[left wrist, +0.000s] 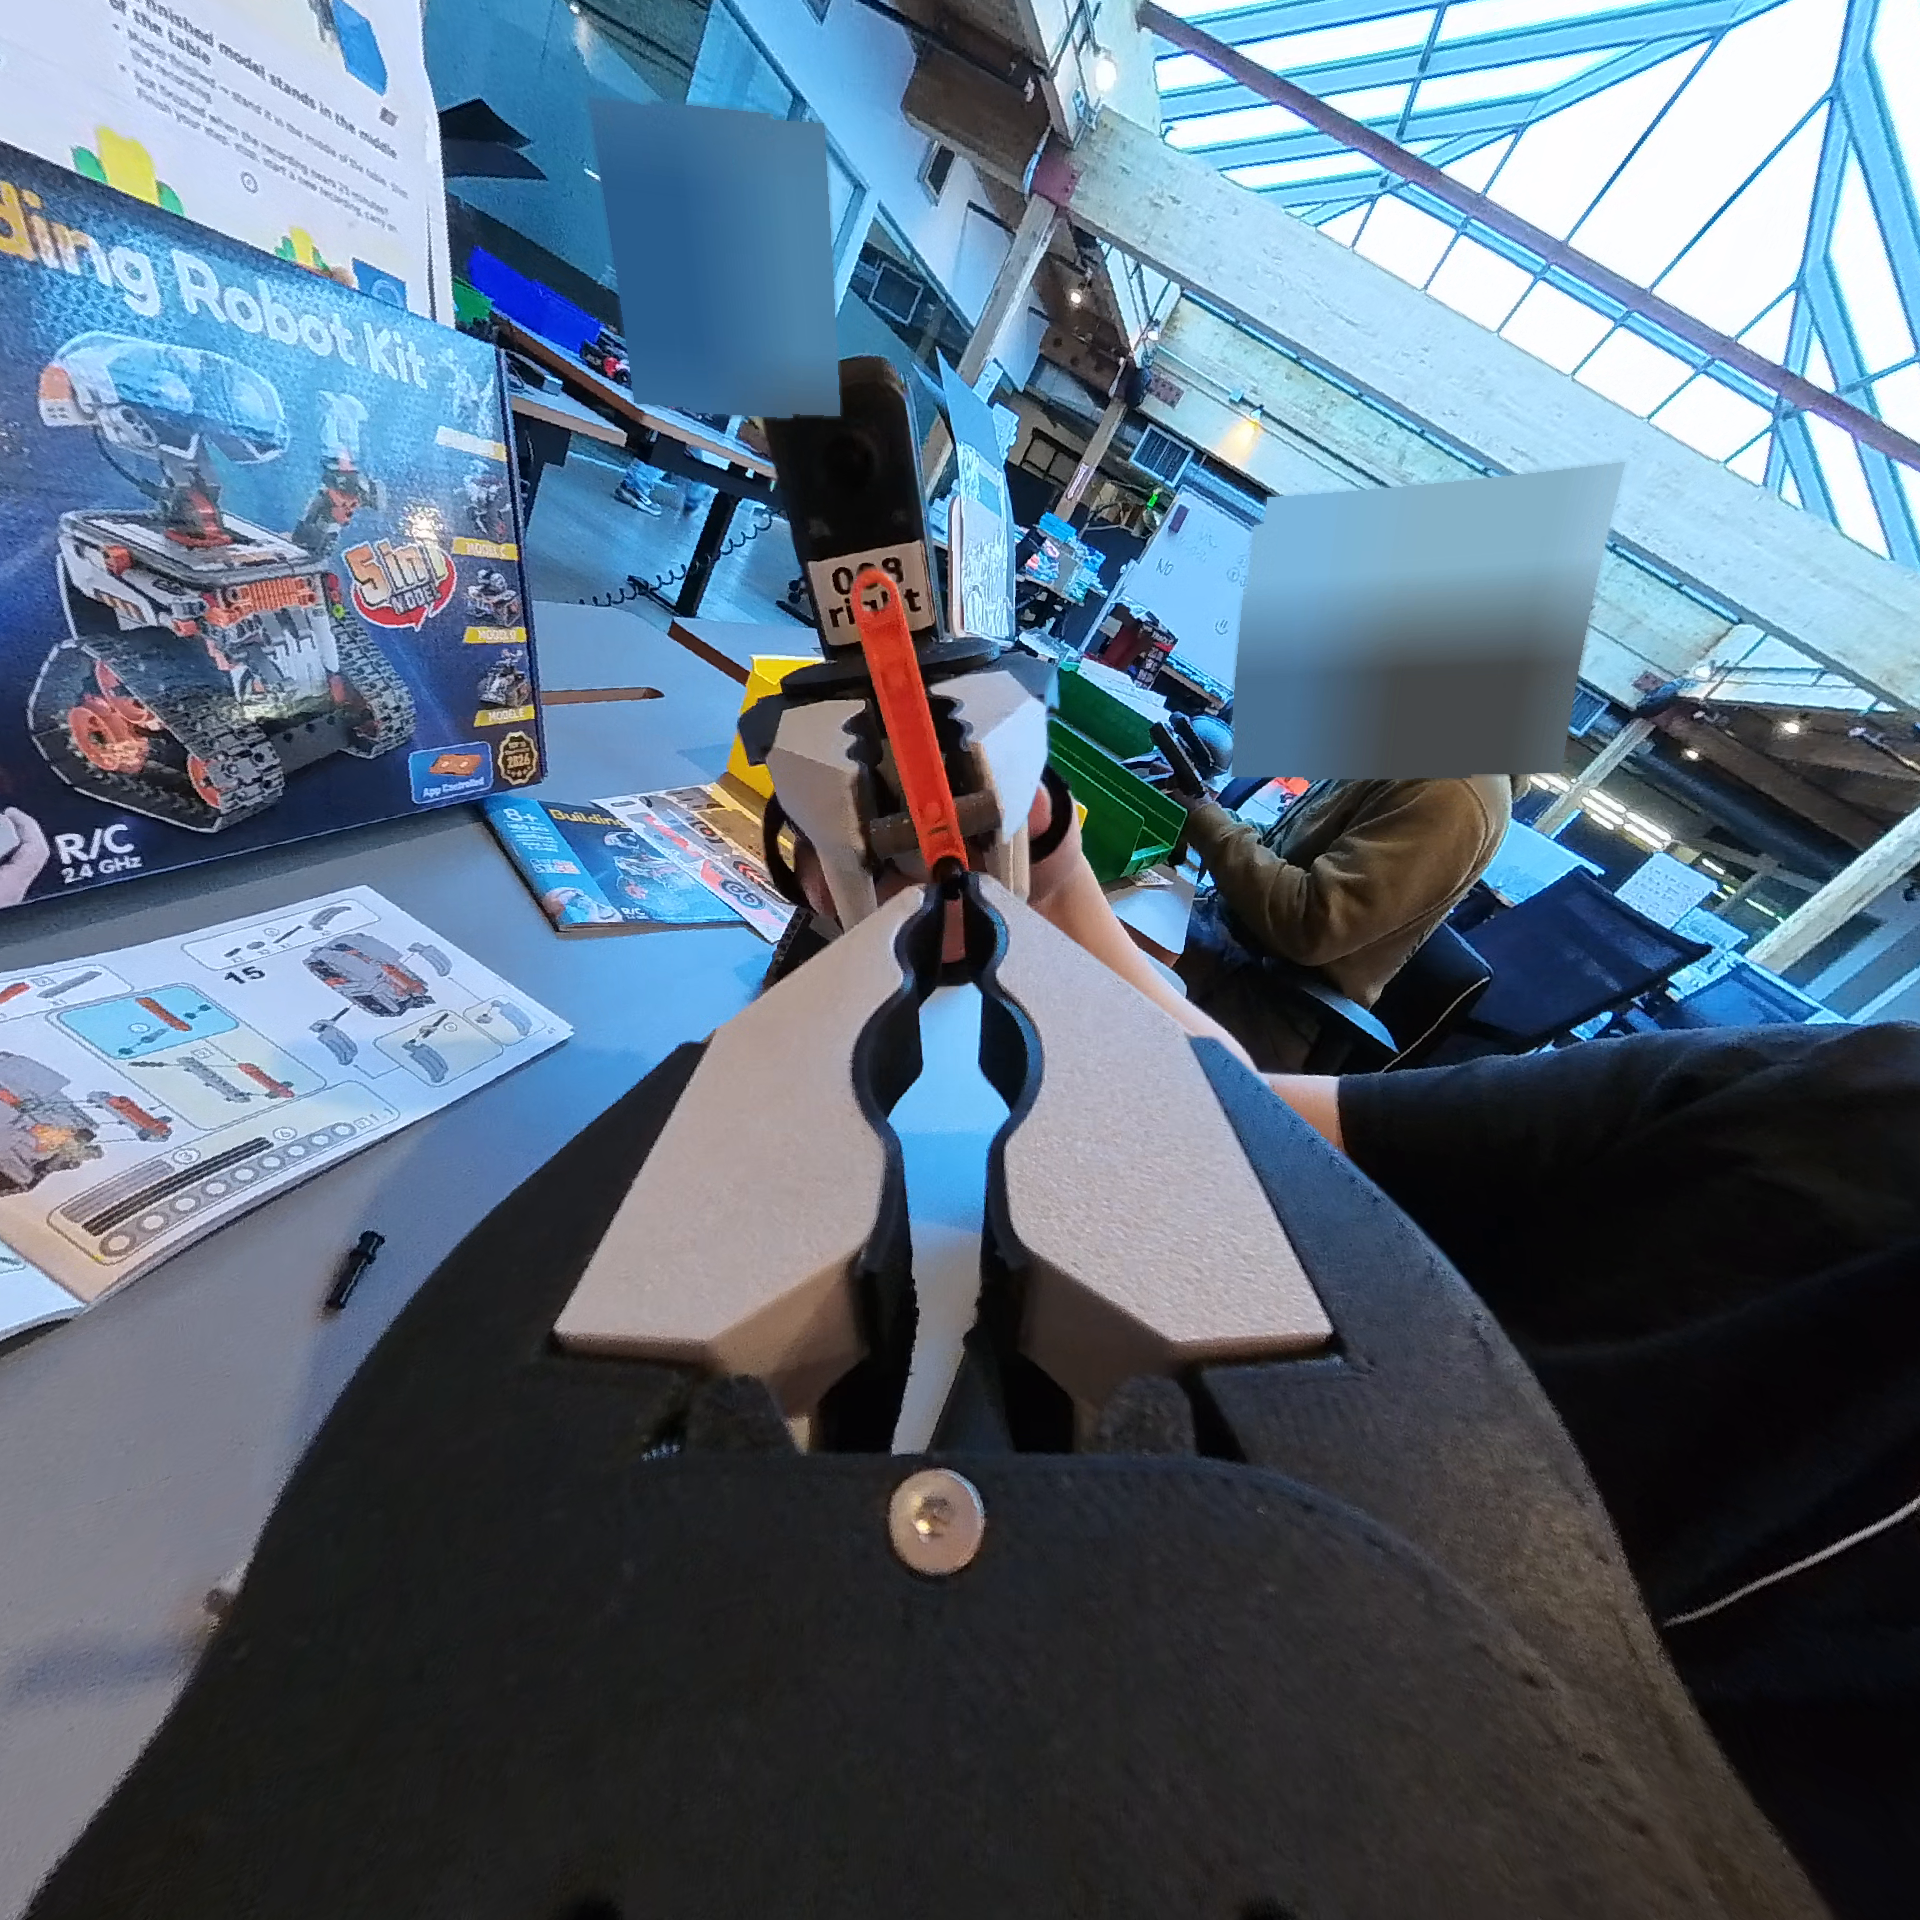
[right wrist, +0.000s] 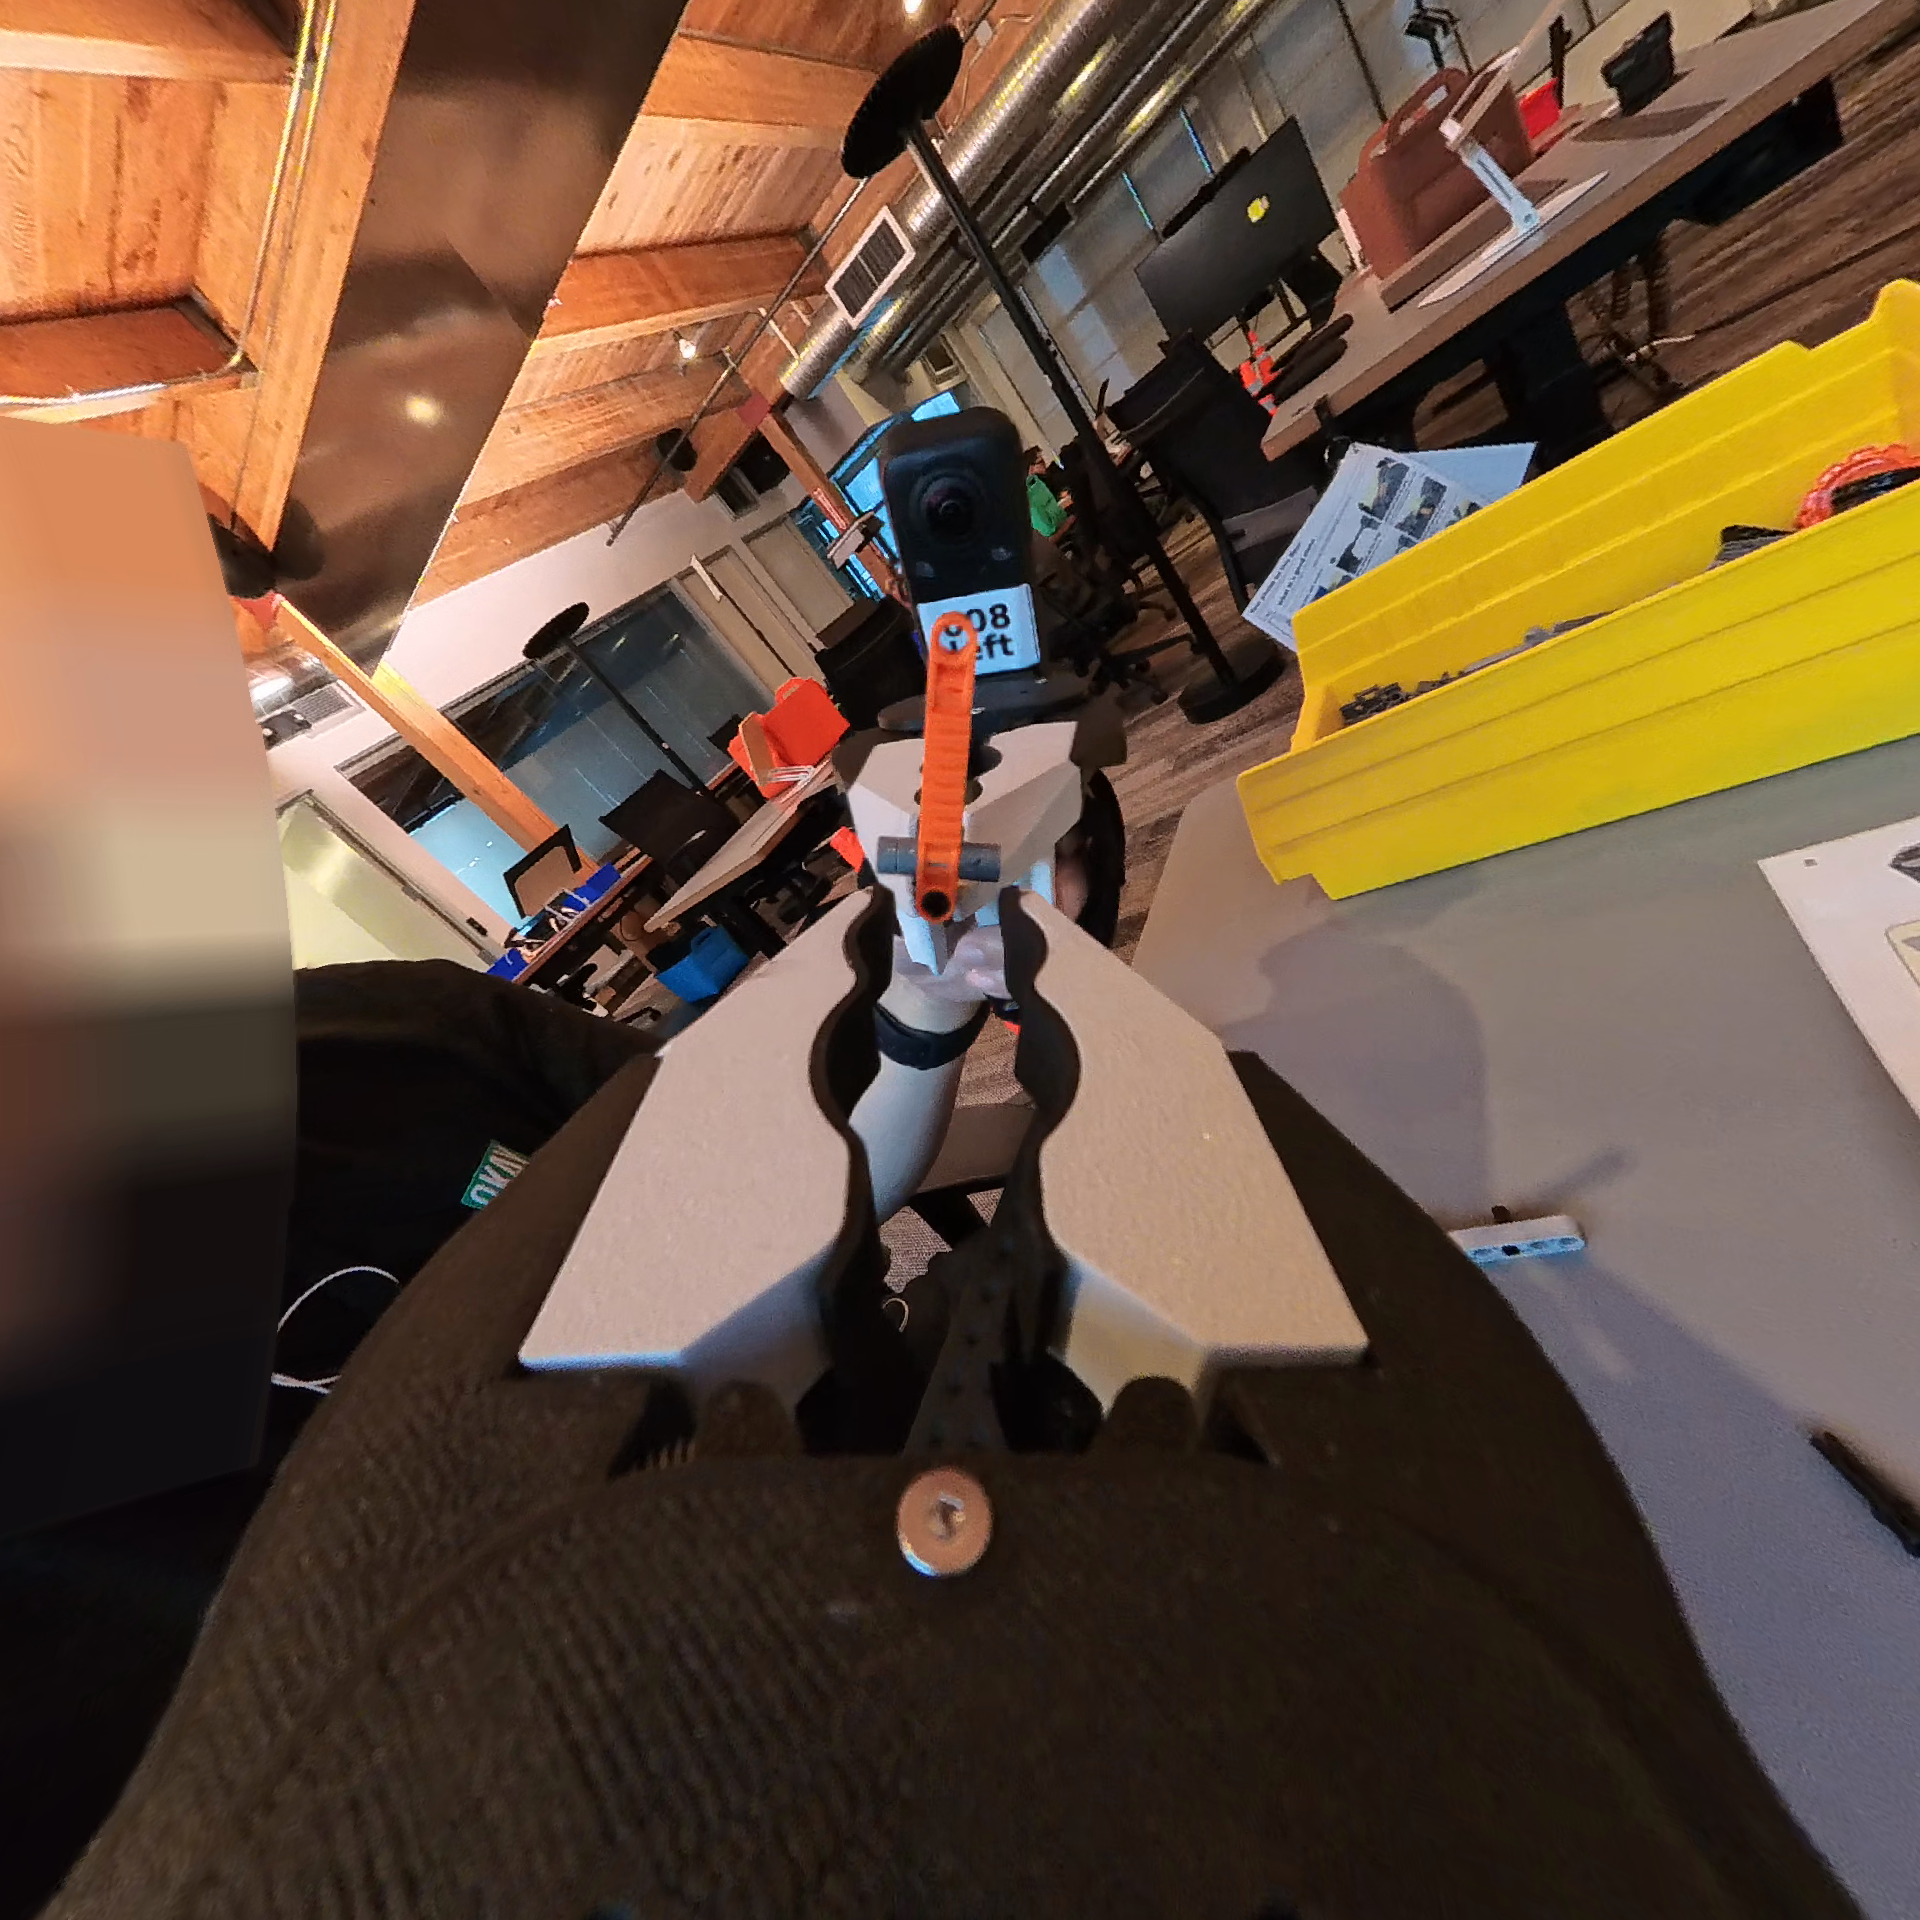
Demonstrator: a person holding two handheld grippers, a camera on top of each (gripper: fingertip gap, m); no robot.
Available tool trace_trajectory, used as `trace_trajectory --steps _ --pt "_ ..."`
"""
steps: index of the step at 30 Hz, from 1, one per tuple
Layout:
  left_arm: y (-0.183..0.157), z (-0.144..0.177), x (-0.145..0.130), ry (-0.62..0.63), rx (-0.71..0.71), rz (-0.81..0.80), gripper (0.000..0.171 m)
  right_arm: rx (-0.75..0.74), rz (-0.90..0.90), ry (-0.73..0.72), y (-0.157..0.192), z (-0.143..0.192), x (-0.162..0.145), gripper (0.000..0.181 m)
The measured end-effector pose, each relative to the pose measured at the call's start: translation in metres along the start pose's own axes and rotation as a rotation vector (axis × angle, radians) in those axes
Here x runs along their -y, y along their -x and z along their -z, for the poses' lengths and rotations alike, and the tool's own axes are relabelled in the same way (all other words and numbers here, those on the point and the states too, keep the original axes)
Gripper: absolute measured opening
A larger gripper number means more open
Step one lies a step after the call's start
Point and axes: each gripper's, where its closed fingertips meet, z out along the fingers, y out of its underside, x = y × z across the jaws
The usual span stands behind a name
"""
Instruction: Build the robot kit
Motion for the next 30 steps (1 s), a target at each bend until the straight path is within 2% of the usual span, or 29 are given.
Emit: trace_trajectory --steps 8,10,25,27,28,29,30 --pt "0.002 -0.003 0.001 -0.012 -0.003 0.007 0.0 0.0 -0.012 -0.015 -0.002 -0.002 0.001 0.011" --pt "0.003 -0.004 0.0 -0.006 0.003 0.004 0.0 0.014 -0.019 -0.012 -0.001 -0.002 0.001 0.004" --pt "0.006 -0.003 -0.004 0.011 0.006 0.018 0.001 0.001 0.017 0.021 -0.001 -0.003 -0.004 0.004" --pt "0.014 0.007 -0.004 0.017 0.064 0.04 0.046 -0.051 0.083 -0.033 -0.003 0.003 0.006 0.004" --pt "0.023 0.017 -0.008 0.042 0.128 0.039 0.042 -0.064 0.111 -0.071 -0.001 0.009 0.014 0.004" --pt "0.041 0.029 -0.019 0.101 0.24 0.041 0.031 -0.088 0.133 -0.099 -0.001 0.016 0.02 0.004" --pt "0.064 0.043 -0.038 0.2 0.379 0.058 0.03 -0.132 0.156 -0.115 -0.003 0.025 0.025 0.004"
